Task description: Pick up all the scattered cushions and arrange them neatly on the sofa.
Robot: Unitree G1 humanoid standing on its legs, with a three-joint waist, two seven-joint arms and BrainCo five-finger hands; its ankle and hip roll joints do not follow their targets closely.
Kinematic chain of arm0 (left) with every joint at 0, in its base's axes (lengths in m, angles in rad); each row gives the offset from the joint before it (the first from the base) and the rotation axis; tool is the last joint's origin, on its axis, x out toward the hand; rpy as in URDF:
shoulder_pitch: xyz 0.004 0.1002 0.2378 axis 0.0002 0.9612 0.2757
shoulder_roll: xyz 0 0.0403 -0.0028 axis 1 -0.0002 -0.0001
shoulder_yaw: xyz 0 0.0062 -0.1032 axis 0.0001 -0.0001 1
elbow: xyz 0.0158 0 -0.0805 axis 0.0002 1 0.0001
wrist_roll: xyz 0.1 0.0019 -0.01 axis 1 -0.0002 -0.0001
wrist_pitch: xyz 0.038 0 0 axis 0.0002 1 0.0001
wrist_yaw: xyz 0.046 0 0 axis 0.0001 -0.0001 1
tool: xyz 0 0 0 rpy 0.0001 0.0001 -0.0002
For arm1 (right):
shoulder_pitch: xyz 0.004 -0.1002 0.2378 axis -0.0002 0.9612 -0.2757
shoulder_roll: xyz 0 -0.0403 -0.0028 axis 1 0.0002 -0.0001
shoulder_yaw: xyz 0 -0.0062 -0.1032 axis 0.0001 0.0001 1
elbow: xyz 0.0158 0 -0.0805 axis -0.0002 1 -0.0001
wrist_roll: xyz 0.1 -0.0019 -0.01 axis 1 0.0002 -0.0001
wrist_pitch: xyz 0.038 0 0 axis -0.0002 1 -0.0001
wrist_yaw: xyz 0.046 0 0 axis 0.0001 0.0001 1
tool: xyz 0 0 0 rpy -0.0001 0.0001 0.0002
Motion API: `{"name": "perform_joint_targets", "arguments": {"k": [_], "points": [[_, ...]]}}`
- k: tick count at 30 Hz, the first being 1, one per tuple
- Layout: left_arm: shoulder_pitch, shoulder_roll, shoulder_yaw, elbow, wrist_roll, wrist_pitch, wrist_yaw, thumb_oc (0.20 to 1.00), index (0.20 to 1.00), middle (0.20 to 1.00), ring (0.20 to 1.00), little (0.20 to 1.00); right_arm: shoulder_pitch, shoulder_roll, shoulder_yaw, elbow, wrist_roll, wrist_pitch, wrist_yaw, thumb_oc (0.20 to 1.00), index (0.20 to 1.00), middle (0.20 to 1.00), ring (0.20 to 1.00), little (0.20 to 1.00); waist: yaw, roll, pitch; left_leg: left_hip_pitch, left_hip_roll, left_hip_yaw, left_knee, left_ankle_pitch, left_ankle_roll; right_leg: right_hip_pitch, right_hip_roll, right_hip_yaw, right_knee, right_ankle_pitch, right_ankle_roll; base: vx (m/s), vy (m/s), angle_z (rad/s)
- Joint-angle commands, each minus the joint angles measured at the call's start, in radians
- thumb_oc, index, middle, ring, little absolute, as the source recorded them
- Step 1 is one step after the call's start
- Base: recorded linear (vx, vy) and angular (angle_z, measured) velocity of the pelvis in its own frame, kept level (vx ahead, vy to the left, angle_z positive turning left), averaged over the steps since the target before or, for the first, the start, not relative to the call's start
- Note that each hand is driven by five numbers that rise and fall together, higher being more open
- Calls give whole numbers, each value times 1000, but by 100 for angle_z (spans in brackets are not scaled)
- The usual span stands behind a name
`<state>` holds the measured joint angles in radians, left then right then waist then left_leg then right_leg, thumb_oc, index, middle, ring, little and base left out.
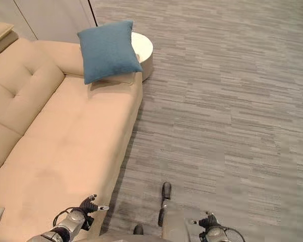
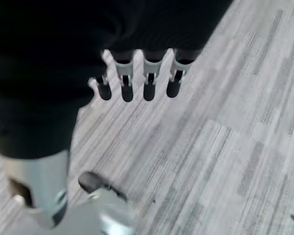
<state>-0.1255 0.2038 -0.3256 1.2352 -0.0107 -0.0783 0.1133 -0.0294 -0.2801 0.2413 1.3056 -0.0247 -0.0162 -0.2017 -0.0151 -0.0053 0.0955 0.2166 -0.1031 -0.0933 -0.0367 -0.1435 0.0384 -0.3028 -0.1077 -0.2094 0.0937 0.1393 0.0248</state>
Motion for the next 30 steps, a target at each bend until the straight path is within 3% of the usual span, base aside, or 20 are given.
{"name": "perform_joint_targets", "arguments": {"k": [1,2,3,6,9,11,12,13,15,19,21,24,26,27,29,30], "points": [[-31,11,12,-38,-5,-28,1,1000,1000,1000,1000,1000,-43,-41,-4,-21,0,-34,-26,1000,1000,1000,1000,1000,9,-20,7,-168,59,29,187,11,-87,170,12,7,-79,-83,113,293,-266,48],[-40,9,4,-41,-1,-25,-3,1000,1000,1000,1000,1000,-47,-39,-6,-20,7,-35,-26,1000,1000,1000,1000,1000,8,-25,13,-207,72,45,268,42,-101,191,18,9,-85,-95,98,196,-253,7],[-46,9,-7,-55,-4,-27,-9,1000,1000,1000,1000,1000,-52,-41,-5,-24,21,-37,-26,1000,1000,1000,1000,1000,19,-40,32,-292,76,52,434,106,-115,229,23,11,-103,-107,77,196,-259,3],[-53,12,-10,-61,-19,-32,-8,1000,1000,1000,1000,1000,-60,-44,-6,-30,36,-37,-25,1000,1000,1000,1000,1000,31,-56,49,-379,83,81,566,111,-104,278,29,10,-137,-122,56,168,-162,11],[-50,4,-11,-52,-26,-26,-4,1000,1000,1000,1000,1000,-58,-45,4,-34,35,-42,-36,1000,1000,1000,1000,1000,45,-66,47,-438,71,114,441,46,-80,315,35,15,-167,-141,67,270,-70,-7],[-43,-1,-4,-44,-31,-26,-1,1000,1000,1000,1000,1000,-56,-46,6,-31,26,-42,-44,1000,1000,1000,1000,1000,54,-56,46,-464,64,114,312,90,-83,332,55,15,-173,-156,72,247,0,-2],[-37,-3,-2,-42,-38,-31,0,1000,1000,1000,1000,1000,-53,-44,10,-30,24,-41,-47,1000,1000,1000,1000,1000,69,-41,48,-480,70,118,185,178,-95,363,80,20,-178,-180,70,344,17,-22],[-28,-2,6,-31,-42,-31,0,1000,1000,1000,1000,1000,-50,-41,17,-28,15,-39,-44,1000,1000,1000,1000,1000,81,-34,45,-472,75,115,119,204,-98,382,99,33,-175,-200,67,351,32,-25],[-23,-2,11,-25,-39,-29,-1,1000,1000,1000,1000,1000,-49,-38,19,-27,9,-39,-43,1000,1000,1000,1000,1000,82,-36,37,-460,71,105,114,202,-94,388,100,32,-174,-208,71,223,40,-46],[7,10,47,-6,-44,-24,-4,1000,1000,1000,1000,1000,-44,-28,27,-22,-26,-33,-33,1000,1000,1000,1000,1000,118,-47,2,-414,46,105,125,161,-59,382,62,28,-23,-247,94,250,97,-29],[1,25,53,-10,-43,-19,-3,1000,1000,1000,1000,1000,-56,-31,26,-25,-38,-27,-25,1000,1000,1000,1000,1000,111,-33,9,-359,46,98,120,129,-25,270,23,17,215,-204,144,139,117,-33],[-6,37,49,-18,-41,-20,1,1000,1000,1000,1000,1000,-62,-30,24,-32,-38,-26,-24,1000,1000,1000,1000,1000,88,-9,20,-314,44,80,104,109,-2,168,6,20,371,-145,154,106,73,15],[-6,37,51,-17,-47,-23,4,1000,1000,1000,1000,1000,-65,-30,27,-38,-41,-29,-26,1000,1000,1000,1000,1000,84,-2,23,-278,40,67,84,94,0,151,-29,-16,303,-157,137,345,-39,32],[-7,35,48,-2,-41,-27,1,1000,1000,1000,1000,1000,-72,-35,29,-42,-37,-22,-20,1000,1000,1000,1000,1000,61,-11,22,-239,22,40,71,72,-10,115,-32,21,84,-130,131,478,-157,17],[-1,25,53,22,-34,-32,1,1000,1000,1000,1000,1000,-70,-38,27,-36,-44,-16,-18,1000,1000,1000,1000,1000,41,-15,34,-191,16,0,80,36,-27,79,-36,68,-49,-51,158,548,-275,44],[6,24,59,31,-27,-31,0,1000,1000,1000,1000,1000,-67,-38,27,-37,-49,-18,-20,1000,1000,1000,1000,1000,38,-22,29,-168,17,-6,77,14,-34,95,-46,45,-74,-33,163,555,-353,110]]}}
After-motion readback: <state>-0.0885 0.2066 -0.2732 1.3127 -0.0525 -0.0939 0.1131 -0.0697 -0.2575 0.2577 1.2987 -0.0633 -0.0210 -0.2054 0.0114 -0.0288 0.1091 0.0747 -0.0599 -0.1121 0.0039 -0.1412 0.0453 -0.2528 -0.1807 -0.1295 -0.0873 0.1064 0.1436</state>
